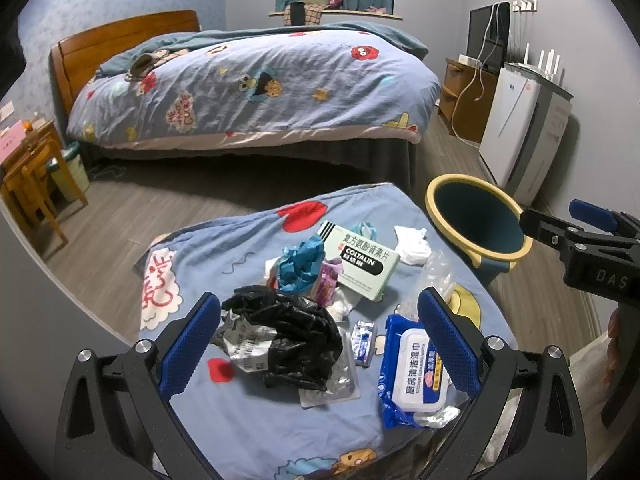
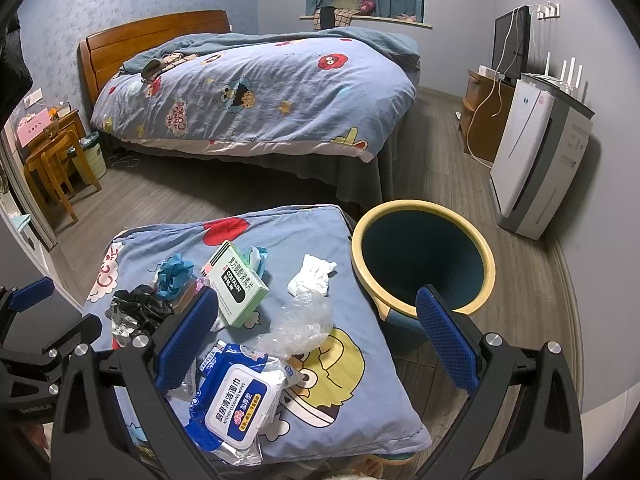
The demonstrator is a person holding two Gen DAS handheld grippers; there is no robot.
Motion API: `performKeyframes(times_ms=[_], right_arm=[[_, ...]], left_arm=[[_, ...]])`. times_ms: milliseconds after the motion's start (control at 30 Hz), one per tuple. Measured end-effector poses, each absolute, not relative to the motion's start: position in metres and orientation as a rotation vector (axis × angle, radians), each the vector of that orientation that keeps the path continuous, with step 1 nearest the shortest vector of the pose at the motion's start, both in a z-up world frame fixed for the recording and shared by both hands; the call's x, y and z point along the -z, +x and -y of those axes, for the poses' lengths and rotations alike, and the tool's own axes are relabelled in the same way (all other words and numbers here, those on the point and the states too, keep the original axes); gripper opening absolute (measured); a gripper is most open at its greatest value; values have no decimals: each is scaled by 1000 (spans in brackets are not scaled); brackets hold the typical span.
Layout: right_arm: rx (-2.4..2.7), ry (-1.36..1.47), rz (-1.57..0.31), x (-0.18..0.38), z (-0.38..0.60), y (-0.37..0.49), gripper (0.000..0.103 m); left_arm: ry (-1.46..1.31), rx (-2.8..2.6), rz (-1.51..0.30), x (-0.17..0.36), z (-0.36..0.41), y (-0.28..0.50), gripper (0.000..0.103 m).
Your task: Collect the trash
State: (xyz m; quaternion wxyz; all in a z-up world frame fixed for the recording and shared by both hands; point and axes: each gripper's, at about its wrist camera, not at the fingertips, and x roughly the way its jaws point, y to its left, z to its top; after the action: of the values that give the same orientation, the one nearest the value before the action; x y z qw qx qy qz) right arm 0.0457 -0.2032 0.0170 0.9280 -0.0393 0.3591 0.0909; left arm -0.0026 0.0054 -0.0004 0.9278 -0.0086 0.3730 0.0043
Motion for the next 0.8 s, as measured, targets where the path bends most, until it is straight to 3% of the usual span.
performKeyframes(times_ms=[800], right_arm=[[-188,-79,-740,-18,204,46,97]], left_arm=[[-17,-10,-768,0,-7,-5,98]])
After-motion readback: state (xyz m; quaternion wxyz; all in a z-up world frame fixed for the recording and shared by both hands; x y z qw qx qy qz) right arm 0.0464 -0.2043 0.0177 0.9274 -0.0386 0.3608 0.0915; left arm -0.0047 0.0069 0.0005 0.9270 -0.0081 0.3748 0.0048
